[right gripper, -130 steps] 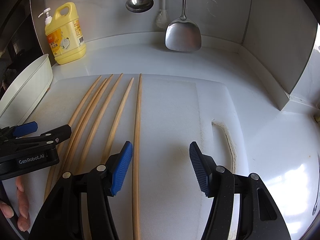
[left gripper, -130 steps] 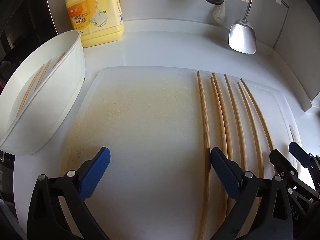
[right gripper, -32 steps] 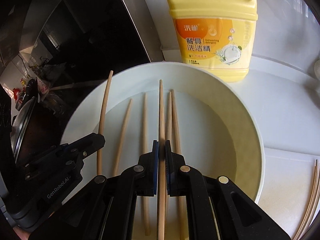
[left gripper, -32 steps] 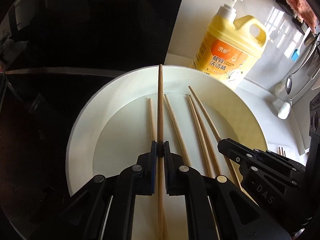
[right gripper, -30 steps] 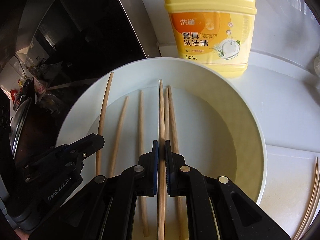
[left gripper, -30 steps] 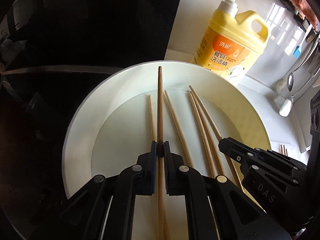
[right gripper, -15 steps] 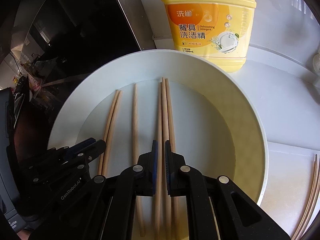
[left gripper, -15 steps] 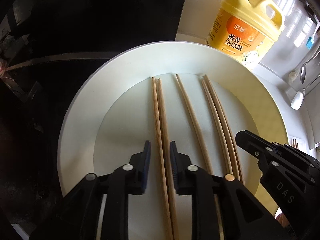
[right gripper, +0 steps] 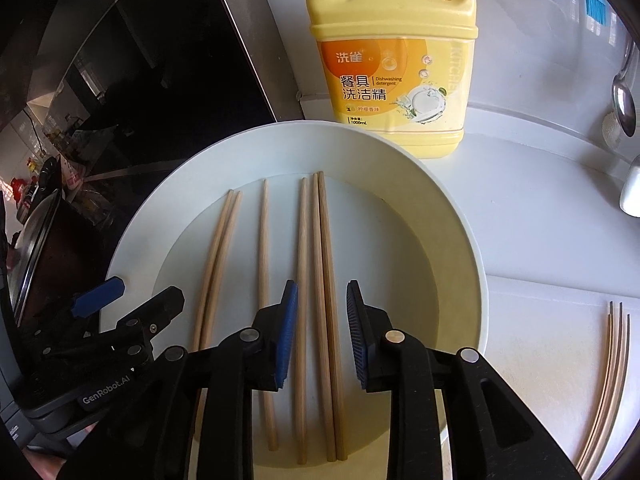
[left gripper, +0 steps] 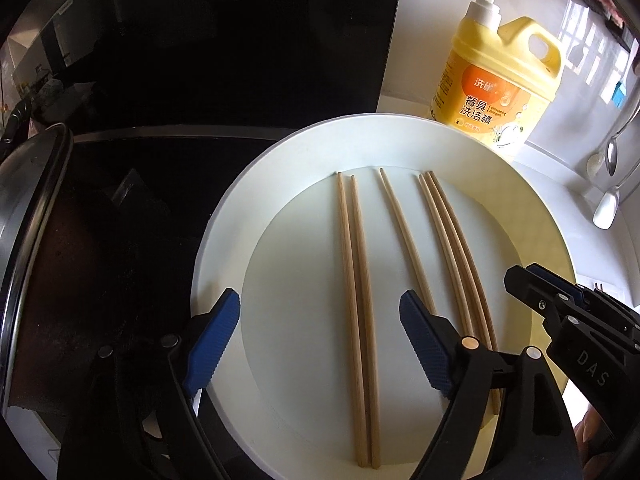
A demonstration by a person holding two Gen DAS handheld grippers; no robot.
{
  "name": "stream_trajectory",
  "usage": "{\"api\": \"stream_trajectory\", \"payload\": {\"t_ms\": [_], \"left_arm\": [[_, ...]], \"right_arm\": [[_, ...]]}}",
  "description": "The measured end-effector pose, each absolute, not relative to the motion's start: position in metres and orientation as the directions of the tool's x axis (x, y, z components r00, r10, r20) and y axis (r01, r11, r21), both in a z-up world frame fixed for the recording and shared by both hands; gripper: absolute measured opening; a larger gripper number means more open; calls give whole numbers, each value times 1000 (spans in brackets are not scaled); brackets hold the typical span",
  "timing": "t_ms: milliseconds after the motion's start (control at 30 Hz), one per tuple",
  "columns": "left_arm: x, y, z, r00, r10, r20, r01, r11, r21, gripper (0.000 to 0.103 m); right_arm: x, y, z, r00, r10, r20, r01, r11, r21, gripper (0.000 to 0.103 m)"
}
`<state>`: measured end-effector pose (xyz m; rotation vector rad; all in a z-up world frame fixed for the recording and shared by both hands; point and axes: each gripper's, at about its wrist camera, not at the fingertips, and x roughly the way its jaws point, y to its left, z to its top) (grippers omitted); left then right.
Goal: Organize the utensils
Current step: 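Open both tools to drop the chopsticks into the water, then move both open tools back over the chopsticks on the cutting board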
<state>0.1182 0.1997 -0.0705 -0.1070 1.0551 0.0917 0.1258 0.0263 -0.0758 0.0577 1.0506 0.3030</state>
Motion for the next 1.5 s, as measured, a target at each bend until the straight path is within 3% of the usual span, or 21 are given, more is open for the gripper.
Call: {"api": "stream_trajectory", "payload": {"t_ms": [133, 733, 1500], "left_arm": [[111, 199, -65, 495, 33, -868, -144, 988, -45, 84], [68, 168, -44, 526, 64, -848, -169, 985, -31, 94], [9, 43, -27, 536, -16, -844, -37, 998, -43, 96]], "right_arm": [[117, 24, -71, 470, 272, -840, -216, 958, 189, 39], [61, -14, -46, 511, 292, -808, -231, 953, 198, 55], [-45, -194, -47, 556, 168, -814, -72, 985, 154, 61]]}}
